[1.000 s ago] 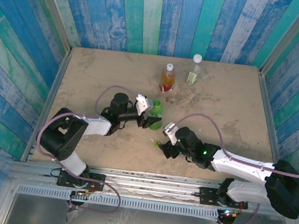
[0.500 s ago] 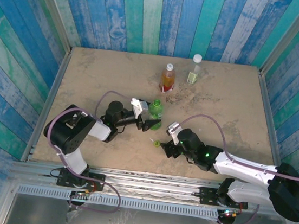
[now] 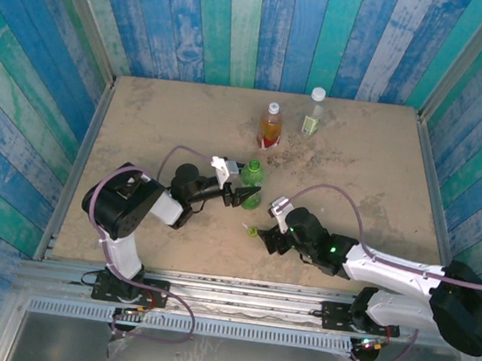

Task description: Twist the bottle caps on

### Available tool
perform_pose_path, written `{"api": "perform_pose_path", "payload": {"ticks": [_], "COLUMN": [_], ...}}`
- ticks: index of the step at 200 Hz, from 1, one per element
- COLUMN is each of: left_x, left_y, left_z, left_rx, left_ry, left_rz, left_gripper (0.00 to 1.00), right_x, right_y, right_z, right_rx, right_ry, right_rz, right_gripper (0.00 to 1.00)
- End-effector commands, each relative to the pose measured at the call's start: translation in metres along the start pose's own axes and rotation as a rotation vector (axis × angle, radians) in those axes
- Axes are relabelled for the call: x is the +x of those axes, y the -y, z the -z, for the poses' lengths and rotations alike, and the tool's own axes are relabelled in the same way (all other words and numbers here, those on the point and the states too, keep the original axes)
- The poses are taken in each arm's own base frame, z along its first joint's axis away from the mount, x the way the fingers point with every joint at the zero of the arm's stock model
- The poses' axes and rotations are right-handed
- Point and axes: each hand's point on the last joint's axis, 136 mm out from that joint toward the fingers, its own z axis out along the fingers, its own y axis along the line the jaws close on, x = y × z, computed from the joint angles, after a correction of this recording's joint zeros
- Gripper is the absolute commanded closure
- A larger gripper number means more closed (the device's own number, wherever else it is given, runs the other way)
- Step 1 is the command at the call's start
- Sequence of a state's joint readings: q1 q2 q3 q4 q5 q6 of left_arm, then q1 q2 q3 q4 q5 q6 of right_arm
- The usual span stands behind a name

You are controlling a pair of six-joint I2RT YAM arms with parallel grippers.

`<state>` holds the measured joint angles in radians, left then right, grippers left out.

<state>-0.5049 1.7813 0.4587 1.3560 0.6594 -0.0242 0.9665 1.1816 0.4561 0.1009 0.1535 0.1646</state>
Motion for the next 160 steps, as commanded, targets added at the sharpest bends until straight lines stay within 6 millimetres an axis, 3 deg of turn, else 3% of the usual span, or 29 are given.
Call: {"api": "perform_pose_path", "payload": {"ticks": [1, 16, 77, 160], "left_x": [0.0014, 0.0013, 0.0029, 0.0062], "left_y": [-0.0005, -0.0011, -0.0061, -0.0052], "left_z": [-0.005, -0.0058, -0.0085, -0.0127], "left_rx": [0.018, 0.018, 0.001, 0.025], "left_ry": [0.01, 0.011, 0.009, -0.003], "left_rz": [-0.002, 0.001, 0.004, 0.016], "left_gripper": [0.29, 0.3, 0.2, 0.32], "right_x": [0.0031, 0.0037, 0.0039, 0.0061], "right_y": [-0.0026, -0.0035, -0.0049, -0.0065], "right_z": [-0.0028, -0.0039, -0.0049, -0.0081], "right_rx": [-0.009, -0.013, -0.02, -0.027], "right_ry": [-0.003, -0.004, -0.005, -0.014], "right_rz": [0.0, -0.002, -0.005, -0.009], "right_gripper": [0.12, 0.12, 0.12, 0.12]}}
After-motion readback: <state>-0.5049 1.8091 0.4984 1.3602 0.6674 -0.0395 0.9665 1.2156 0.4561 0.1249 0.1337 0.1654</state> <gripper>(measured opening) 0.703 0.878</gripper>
